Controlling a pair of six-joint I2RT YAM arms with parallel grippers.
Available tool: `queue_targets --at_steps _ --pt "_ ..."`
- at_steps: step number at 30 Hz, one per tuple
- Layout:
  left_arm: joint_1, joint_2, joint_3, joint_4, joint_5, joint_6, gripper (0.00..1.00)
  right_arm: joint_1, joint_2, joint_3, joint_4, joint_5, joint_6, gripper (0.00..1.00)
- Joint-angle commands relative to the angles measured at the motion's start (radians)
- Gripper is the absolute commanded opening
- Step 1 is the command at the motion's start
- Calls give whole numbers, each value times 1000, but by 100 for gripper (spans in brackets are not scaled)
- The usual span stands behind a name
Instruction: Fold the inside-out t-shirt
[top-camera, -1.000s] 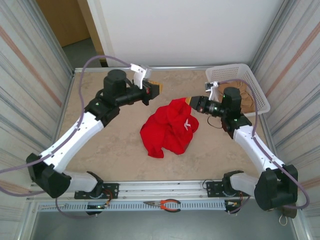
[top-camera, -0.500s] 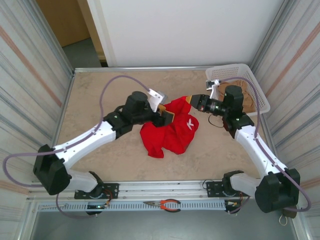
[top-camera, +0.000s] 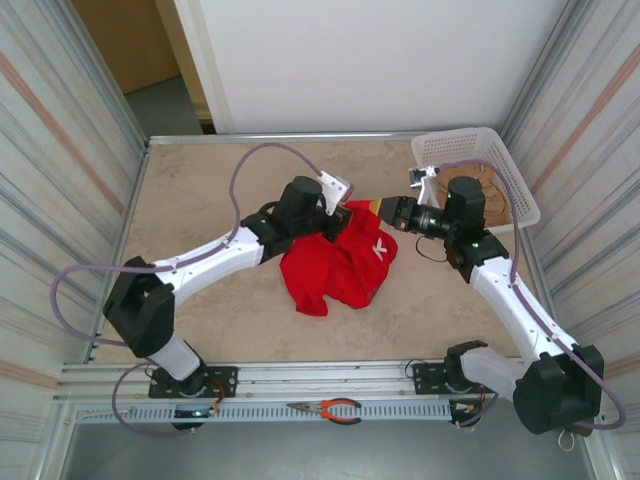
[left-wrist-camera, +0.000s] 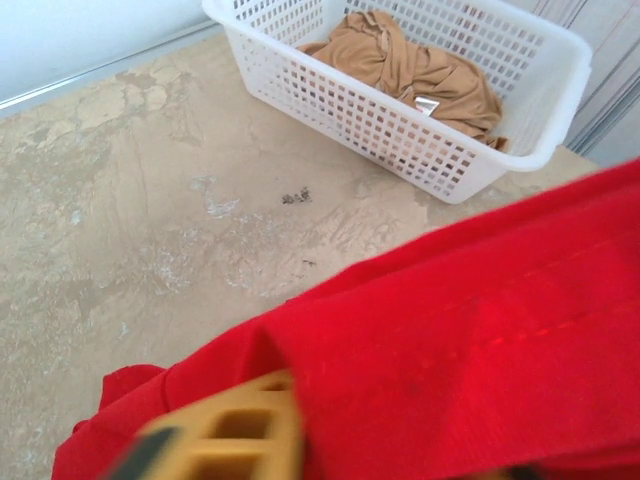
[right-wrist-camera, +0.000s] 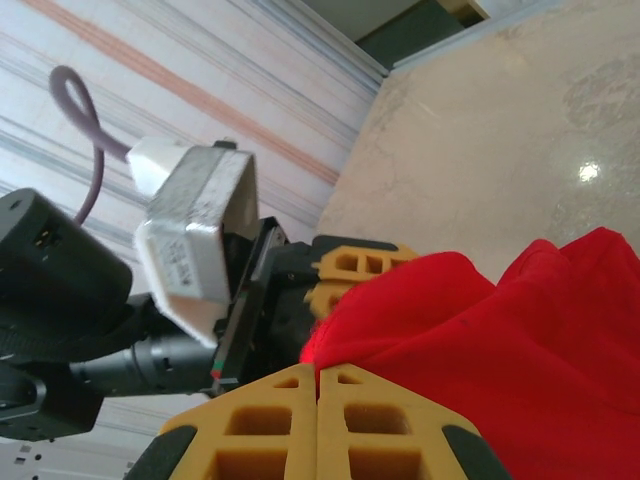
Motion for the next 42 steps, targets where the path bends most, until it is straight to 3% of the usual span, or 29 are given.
queue_targets --at_steps 1,5,9,13,17,18,20,21,24,29,33,42 --pt "42 -33 100 -66 57 21 0 -40 -17 0 -46 29 -39 0" --pt "114 -104 239 -214 347 -46 0 -141 43 21 -46 27 -34 0" --pt "176 -142 308 -232 655 -162 0 -173 96 63 -30 -2 -25 0" --pt "187 -165 288 -199 736 -214 0 -170 93 90 -29 -15 -18 0" --pt "207 -166 217 -37 793 -330 0 -173 75 113 -40 -19 -8 0" --pt "214 -163 210 -36 783 -343 4 -175 74 127 -43 -23 -3 0" --pt "225 -184 158 -48 701 -355 38 -192 68 176 -65 -26 4 0" --pt "228 -207 117 -46 632 -366 47 -204 66 203 -78 -24 6 0" --pt "230 -304 -79 -42 393 -447 61 -253 65 289 -99 -23 26 0" --pt "203 -407 -373 -122 139 -659 64 -289 96 404 -103 -33 51 0" --pt "71 -439 -487 -169 16 -766 64 -288 124 446 -103 -43 62 0" --pt "-222 -408 -572 -171 -207 -1244 64 -288 143 436 -110 -19 47 0"
